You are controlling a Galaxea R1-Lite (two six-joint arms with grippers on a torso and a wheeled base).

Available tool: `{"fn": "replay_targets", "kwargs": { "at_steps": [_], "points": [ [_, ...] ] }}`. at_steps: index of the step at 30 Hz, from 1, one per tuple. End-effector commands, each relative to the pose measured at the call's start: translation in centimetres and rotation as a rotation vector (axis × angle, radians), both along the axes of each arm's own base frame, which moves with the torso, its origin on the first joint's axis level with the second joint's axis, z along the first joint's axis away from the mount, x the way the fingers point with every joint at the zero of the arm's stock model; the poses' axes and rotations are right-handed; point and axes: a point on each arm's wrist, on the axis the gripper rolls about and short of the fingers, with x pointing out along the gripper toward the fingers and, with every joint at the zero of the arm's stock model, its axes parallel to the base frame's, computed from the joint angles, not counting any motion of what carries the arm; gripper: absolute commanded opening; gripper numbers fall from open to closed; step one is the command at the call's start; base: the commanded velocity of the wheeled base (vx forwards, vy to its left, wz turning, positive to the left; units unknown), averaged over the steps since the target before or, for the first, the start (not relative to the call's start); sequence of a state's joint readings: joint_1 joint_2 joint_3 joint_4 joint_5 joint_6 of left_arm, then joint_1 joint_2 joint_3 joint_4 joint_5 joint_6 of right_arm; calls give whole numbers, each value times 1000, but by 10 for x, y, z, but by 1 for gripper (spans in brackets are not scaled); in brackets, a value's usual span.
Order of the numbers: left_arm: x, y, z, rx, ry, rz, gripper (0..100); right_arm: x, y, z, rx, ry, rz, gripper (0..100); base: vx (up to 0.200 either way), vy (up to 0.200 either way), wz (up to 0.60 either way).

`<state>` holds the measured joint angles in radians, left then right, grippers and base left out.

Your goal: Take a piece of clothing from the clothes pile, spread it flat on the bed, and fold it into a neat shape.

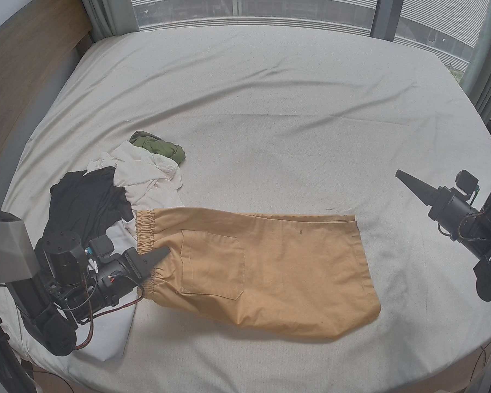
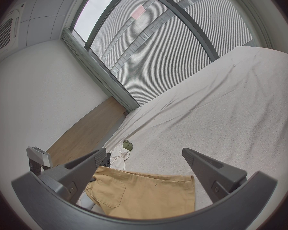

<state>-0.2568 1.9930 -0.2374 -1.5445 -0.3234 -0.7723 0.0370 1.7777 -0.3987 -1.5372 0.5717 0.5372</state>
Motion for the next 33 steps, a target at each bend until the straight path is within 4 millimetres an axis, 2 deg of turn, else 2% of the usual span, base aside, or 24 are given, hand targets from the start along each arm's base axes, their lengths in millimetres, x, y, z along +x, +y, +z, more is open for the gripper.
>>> {"fn": "replay_targets", "kwargs": {
  "at_steps": [1,9,22,33],
  "points": [
    [-1,8,2,-1,-1,25,0,0,0,0,0,2,0,100,0,0,0],
    [-1,5,3,0,-14,10,0,0,0,-1,-1,5,0,100,0,0,0],
    [-4,-45,14,-25,-81,-156,0,0,0,0,0,2,0,100,0,0,0],
    [5,-80,21,-57,-146,-248,0,0,0,1,0,-4,-1,100,0,0,0]
  ]
}}
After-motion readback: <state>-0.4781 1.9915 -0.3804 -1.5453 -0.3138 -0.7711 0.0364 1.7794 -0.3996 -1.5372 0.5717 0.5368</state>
